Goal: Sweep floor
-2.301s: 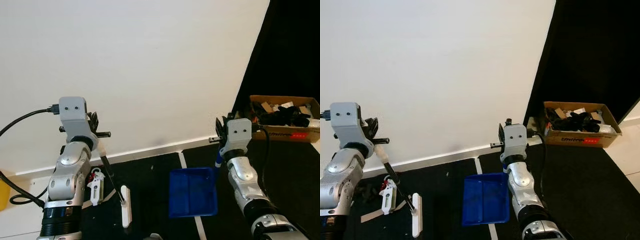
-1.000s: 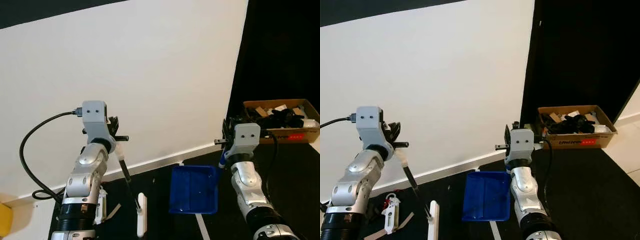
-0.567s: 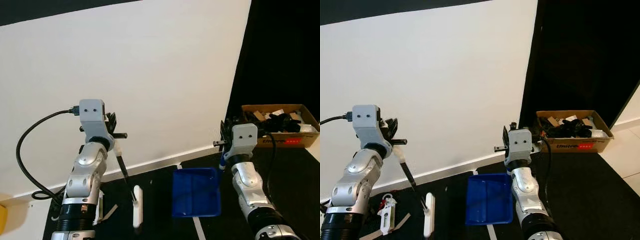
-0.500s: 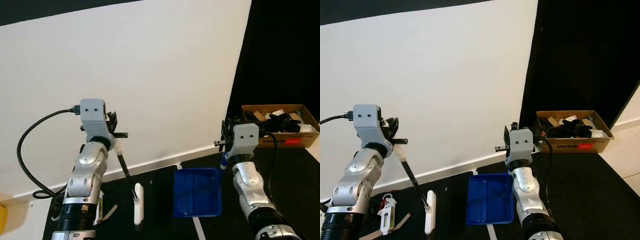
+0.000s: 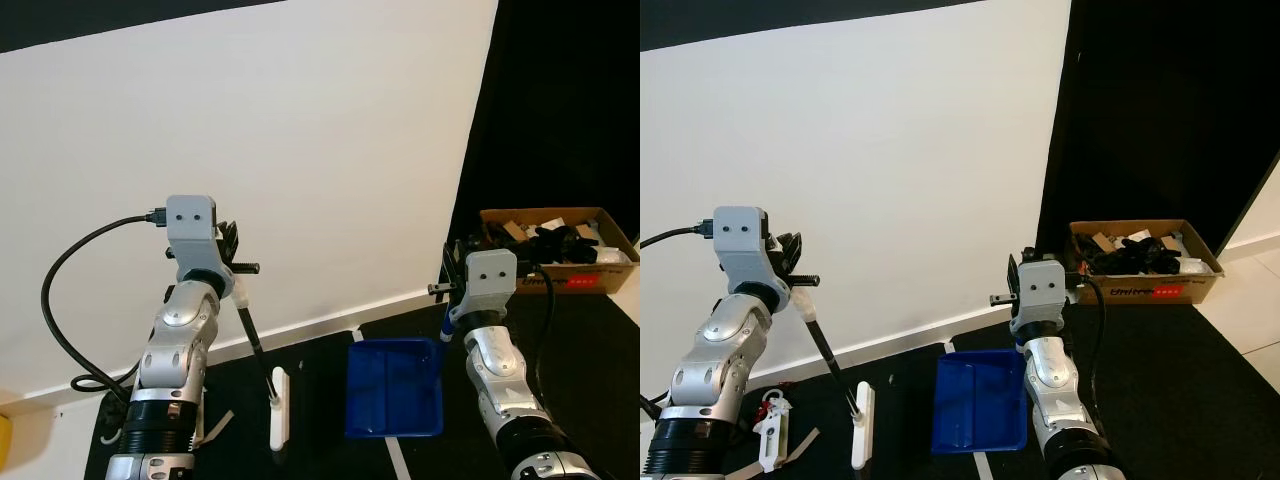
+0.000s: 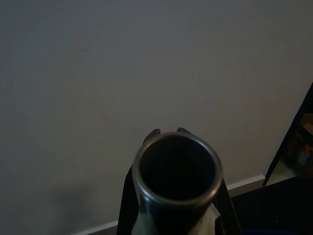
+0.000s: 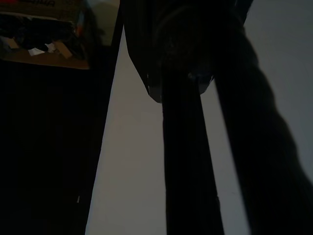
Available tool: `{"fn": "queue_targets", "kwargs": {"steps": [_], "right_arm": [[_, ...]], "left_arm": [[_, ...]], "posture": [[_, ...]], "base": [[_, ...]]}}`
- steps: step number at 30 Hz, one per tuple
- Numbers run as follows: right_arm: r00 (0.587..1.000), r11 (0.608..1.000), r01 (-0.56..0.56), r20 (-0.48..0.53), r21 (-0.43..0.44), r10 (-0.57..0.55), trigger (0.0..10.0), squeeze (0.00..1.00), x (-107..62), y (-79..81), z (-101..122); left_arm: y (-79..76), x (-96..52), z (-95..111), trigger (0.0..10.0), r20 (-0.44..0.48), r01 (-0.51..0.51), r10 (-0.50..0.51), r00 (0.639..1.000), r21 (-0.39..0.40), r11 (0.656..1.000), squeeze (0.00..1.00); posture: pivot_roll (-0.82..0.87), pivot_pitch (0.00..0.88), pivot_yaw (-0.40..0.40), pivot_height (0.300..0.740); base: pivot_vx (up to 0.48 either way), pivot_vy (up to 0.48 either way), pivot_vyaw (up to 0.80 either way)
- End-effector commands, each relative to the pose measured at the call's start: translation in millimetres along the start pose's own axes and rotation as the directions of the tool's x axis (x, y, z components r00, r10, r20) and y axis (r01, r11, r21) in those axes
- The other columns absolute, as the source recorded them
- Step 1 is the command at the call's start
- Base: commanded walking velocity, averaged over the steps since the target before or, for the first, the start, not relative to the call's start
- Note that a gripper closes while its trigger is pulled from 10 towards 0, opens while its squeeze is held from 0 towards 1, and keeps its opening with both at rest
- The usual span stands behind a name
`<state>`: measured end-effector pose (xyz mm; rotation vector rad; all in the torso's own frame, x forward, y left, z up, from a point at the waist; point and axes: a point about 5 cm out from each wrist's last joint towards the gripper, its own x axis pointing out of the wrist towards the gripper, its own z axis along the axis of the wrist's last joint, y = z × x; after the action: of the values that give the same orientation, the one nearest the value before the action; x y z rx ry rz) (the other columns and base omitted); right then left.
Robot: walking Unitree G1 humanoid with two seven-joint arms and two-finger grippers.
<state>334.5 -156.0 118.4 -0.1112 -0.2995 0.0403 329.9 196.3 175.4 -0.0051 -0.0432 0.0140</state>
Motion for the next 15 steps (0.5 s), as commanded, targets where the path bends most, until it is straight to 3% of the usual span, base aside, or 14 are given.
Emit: {"fn": "queue_targets", "kwargs": {"steps": [1,15], "right_arm": [[0.999,1.0,0.0,0.033,0.0,0.0,10.0,0.0,4.1,3.6,7.4],[1.0,1.0,0.0,0.026,0.01,0.0,10.0,0.0,4.0,7.1,6.5]], "left_arm": [[-1.6,2.6,6.6,10.0,0.038,0.002,-0.002,0.999,0.011,1.0,0.0],[-0.7,2.8,5.4,10.0,0.034,-0.003,0.003,0.999,0.025,1.0,0.0]], "posture": [[-0.01,0.028,0.103,0.74],[0.0,0.037,0.106,0.74]], "base": [[0.0,0.0,0.0],[0.0,0.0,0.0]]}}
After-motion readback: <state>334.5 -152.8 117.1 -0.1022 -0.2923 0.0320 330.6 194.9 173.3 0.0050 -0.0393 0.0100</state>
